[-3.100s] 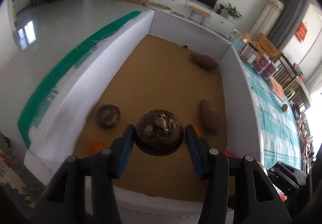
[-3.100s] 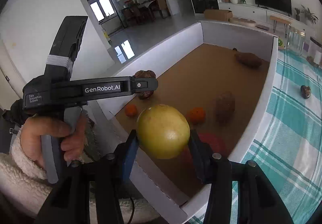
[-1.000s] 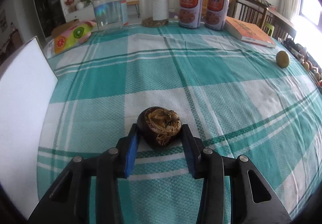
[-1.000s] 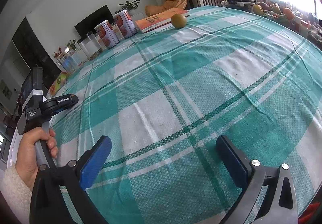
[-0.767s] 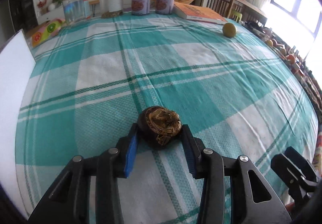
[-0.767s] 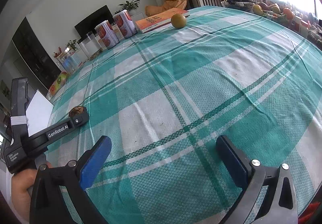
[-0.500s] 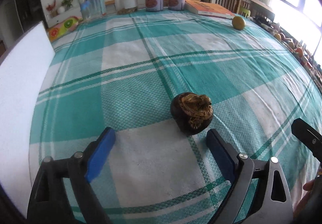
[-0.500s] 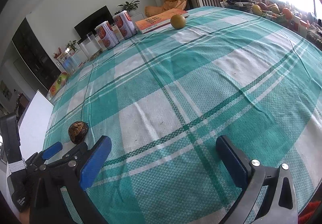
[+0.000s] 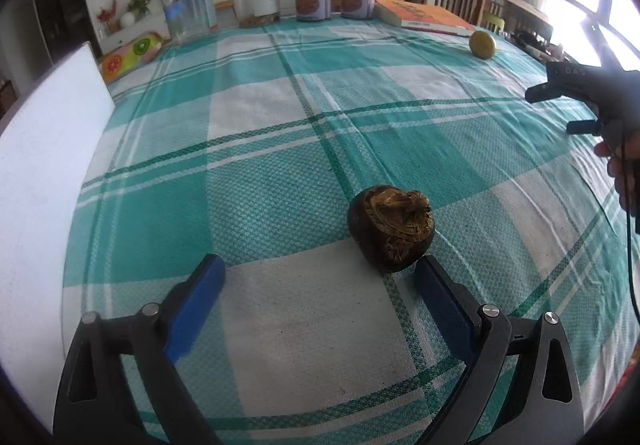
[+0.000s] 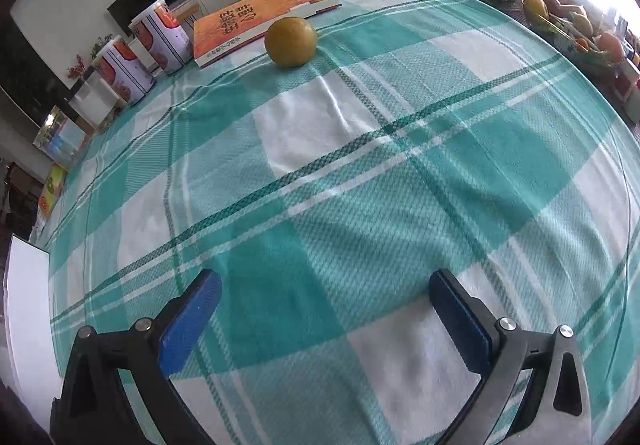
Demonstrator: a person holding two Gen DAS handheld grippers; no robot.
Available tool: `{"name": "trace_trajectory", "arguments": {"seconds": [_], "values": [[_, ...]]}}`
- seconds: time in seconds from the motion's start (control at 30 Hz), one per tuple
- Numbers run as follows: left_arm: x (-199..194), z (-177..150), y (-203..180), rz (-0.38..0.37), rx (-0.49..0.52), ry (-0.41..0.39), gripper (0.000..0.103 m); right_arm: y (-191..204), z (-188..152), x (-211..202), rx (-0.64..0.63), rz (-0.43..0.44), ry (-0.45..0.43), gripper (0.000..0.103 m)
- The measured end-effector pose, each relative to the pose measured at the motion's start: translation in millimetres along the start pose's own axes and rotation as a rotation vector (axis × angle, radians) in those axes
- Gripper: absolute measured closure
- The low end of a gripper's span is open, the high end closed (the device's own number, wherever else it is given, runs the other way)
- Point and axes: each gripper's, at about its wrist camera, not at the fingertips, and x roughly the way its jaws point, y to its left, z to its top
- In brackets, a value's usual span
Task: Organize fruits
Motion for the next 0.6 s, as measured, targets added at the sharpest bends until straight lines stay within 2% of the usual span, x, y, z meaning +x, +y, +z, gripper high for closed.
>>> {"name": "trace_trajectory", "arguments": {"seconds": [0.13, 0.2, 0.3, 0.37, 0.4, 0.43, 0.5, 0.6], "values": [[0, 1, 0, 0.003, 0.001, 0.000, 0.005, 11, 57, 33, 0.005, -0.021, 0.004, 0.000], [1, 1, 0, 0.004, 0.001, 0.000, 0.005, 21, 78, 42, 0.002, -0.047, -0.030, 0.002], [1, 1, 1, 0.004, 0.001, 0.000, 0.005, 32, 101, 50, 0.023, -0.012, -0.083, 0.016], [1, 1, 1, 0.004, 0.001, 0.000, 0.005, 38, 109, 59, 0.028, 0.009, -0.095, 0.026], [1, 1, 1, 0.004, 0.001, 0.000, 0.005, 41, 111, 61, 0.013, -0.008, -0.106, 0.037], [1, 1, 1, 0.004, 0.000, 0.000, 0.005, 44, 111, 60, -0.011, -0.036, -0.132, 0.056], [1, 1, 1, 0.004, 0.001, 0.000, 0.004, 44, 106, 57, -0.029, -0.010, -0.156, 0.056], [1, 1, 1, 0.003, 0.001, 0.000, 0.004, 41, 79, 46, -0.047, 0.050, -0.171, 0.056]]}}
